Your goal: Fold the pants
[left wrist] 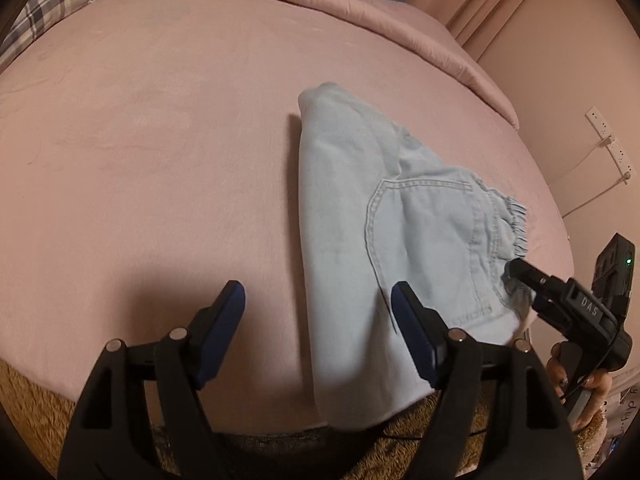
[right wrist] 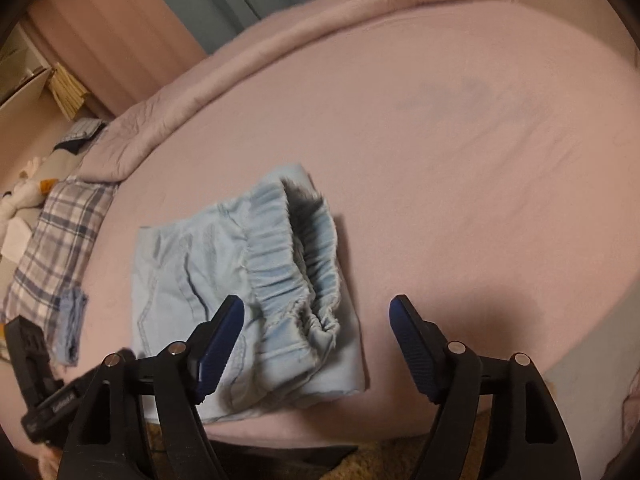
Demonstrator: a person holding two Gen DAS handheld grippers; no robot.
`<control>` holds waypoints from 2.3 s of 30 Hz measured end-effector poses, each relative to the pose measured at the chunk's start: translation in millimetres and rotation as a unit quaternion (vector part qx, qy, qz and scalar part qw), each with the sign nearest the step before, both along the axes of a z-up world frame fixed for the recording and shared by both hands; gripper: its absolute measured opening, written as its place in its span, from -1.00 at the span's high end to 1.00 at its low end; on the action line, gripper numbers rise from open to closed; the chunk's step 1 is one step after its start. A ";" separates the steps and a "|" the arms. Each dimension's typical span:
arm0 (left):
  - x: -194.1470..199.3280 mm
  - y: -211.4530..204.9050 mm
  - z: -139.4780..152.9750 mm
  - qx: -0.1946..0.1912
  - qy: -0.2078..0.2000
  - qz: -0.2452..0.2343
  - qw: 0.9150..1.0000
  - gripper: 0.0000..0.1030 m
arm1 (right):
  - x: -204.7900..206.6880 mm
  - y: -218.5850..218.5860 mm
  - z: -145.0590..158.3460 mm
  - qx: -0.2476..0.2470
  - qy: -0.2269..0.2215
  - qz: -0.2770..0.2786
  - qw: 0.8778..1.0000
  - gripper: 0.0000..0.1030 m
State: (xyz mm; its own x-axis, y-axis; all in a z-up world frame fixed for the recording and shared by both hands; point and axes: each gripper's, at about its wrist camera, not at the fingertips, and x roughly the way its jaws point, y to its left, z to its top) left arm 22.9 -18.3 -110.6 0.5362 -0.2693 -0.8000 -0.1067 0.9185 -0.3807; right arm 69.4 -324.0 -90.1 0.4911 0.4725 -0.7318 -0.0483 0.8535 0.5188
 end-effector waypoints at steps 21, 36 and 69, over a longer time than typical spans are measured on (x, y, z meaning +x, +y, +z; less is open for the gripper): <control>23.6 -28.8 18.6 -0.003 -0.027 -0.033 0.999 0.61 | 0.8 36.0 10.3 0.023 -0.037 0.053 0.998 0.33; 94.2 23.6 31.1 0.060 -0.058 0.023 0.996 0.60 | 73.0 95.1 61.4 -0.031 -0.090 0.102 0.990 0.33; 17.4 7.7 84.7 0.157 -0.123 0.085 0.976 -0.99 | 15.6 57.5 78.2 -0.060 -0.139 0.032 0.988 -0.77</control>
State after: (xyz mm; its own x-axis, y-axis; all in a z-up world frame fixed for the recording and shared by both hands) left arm 40.4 -10.5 -25.9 0.7386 0.0780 -0.6696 -0.2088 0.9709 -0.1173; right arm 85.0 -266.5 -11.9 0.6522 0.4268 -0.6264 -0.2306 0.8990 0.3724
